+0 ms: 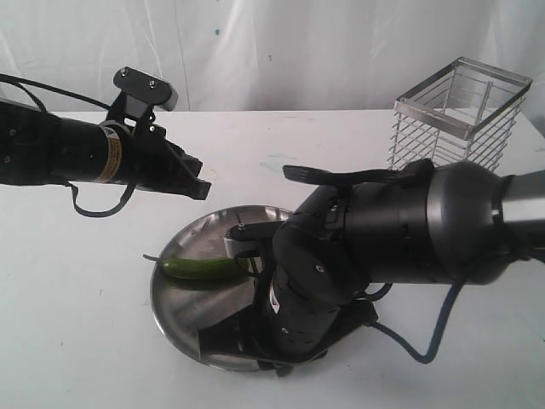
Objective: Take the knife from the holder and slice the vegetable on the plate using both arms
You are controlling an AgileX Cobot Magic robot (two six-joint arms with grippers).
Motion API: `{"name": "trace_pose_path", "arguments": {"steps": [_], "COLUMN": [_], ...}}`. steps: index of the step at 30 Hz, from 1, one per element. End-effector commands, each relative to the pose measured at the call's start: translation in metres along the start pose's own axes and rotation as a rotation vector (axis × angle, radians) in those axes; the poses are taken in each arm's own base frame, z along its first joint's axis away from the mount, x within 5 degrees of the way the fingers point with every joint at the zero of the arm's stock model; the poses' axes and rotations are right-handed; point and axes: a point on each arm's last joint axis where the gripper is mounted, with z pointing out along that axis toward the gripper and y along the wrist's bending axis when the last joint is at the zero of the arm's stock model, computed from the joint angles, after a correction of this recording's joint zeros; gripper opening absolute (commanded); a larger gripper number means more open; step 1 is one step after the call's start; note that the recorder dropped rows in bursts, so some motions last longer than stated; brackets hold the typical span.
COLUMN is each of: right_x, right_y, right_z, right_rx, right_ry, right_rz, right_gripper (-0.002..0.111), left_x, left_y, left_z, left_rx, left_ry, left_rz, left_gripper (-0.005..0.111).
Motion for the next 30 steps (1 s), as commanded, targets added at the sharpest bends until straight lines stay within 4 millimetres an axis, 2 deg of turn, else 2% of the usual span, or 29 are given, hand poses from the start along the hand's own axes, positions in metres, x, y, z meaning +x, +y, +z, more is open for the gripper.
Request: {"name": "trace_pose_path", "arguments": {"steps": [1, 17, 30], "right_x": [0.003, 0.002, 0.001], "right_y": [-0.002, 0.0, 0.003], "right_z": [0.004, 0.007, 0.007], "right_rx": [-0.011, -0.059, -0.09], "right_ry": [-0.017, -0.06, -0.069], "right_rz": [-0.005, 0.009, 0.057], "right_gripper": [0.0, 0.0, 0.0], "left_x": [-0.001, 0.018, 0.016], "left_y": [0.0, 0.002, -0.001], "left_z": [-0.002, 0.018, 0.018], "left_rx": [-0.001, 0.002, 0.033], "left_ry": [-0.002, 0.068, 0.037], "left_rz": [0.014, 0.014, -0.013], "left_gripper": [0.0, 0.0, 0.0]}}
